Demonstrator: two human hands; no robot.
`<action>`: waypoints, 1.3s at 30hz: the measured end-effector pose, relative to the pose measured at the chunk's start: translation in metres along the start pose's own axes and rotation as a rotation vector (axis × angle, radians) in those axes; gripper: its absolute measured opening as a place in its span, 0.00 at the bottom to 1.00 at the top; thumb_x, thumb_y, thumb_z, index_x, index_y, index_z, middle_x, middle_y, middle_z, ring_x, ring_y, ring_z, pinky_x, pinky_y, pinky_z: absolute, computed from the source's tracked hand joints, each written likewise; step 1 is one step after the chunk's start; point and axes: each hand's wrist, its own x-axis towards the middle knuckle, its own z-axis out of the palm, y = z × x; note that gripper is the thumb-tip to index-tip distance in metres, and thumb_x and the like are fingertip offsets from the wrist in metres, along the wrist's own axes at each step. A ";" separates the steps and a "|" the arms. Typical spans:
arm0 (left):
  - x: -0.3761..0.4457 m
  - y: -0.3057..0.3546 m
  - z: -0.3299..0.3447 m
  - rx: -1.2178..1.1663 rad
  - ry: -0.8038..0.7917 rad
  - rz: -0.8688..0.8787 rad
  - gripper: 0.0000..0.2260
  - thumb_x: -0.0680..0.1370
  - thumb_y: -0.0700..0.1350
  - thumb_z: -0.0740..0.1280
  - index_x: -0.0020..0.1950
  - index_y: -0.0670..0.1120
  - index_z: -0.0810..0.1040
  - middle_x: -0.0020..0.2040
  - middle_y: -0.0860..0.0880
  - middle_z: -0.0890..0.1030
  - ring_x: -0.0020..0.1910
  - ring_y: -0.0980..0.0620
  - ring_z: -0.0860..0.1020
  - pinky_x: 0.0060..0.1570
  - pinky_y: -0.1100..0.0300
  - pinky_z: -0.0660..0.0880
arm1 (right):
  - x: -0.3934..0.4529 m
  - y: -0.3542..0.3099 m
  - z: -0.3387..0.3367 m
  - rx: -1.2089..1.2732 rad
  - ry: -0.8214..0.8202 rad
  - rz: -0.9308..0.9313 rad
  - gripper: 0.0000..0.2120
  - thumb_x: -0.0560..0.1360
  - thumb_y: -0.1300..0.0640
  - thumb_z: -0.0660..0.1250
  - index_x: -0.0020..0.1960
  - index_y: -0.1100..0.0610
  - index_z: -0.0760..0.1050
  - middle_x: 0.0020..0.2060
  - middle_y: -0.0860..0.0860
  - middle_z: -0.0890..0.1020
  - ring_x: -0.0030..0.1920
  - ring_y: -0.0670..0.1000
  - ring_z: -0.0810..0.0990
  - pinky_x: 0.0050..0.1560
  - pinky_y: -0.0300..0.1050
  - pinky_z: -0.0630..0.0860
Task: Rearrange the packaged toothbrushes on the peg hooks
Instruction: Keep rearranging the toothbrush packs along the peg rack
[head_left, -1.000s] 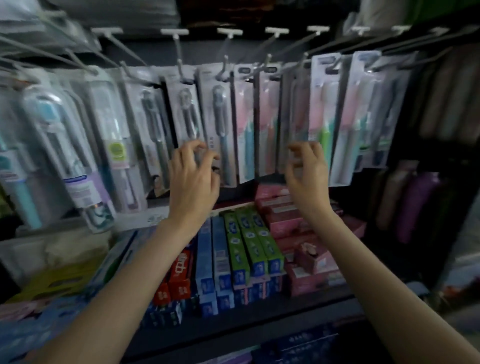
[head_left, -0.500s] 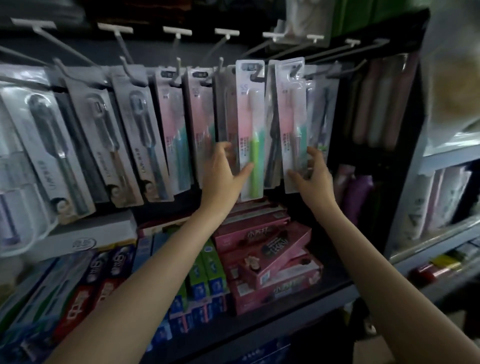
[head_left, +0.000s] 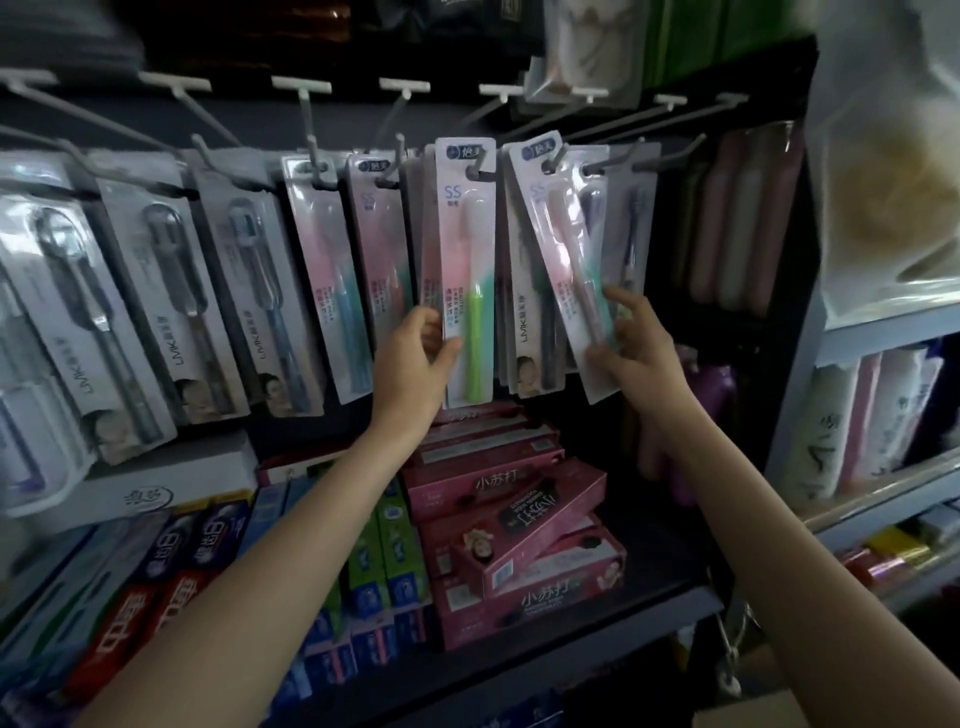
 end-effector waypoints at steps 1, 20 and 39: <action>0.000 0.000 0.000 0.005 0.002 -0.001 0.09 0.76 0.41 0.67 0.54 0.40 0.74 0.40 0.56 0.72 0.39 0.61 0.70 0.38 0.82 0.64 | 0.001 0.001 0.000 0.008 -0.012 0.000 0.29 0.71 0.71 0.64 0.58 0.39 0.66 0.49 0.57 0.77 0.44 0.57 0.77 0.45 0.50 0.76; -0.004 -0.002 -0.015 0.154 0.131 0.049 0.12 0.76 0.37 0.66 0.58 0.39 0.70 0.54 0.44 0.72 0.50 0.53 0.70 0.47 0.69 0.64 | -0.003 -0.004 -0.004 -0.085 0.089 -0.028 0.25 0.72 0.69 0.63 0.66 0.52 0.68 0.48 0.48 0.76 0.43 0.48 0.76 0.40 0.37 0.74; -0.011 0.043 0.028 0.521 0.135 0.527 0.10 0.70 0.35 0.71 0.51 0.41 0.80 0.46 0.44 0.76 0.46 0.45 0.75 0.44 0.54 0.72 | -0.005 -0.020 -0.027 -0.252 0.205 -0.118 0.27 0.70 0.73 0.62 0.67 0.56 0.70 0.57 0.61 0.75 0.47 0.47 0.73 0.41 0.18 0.63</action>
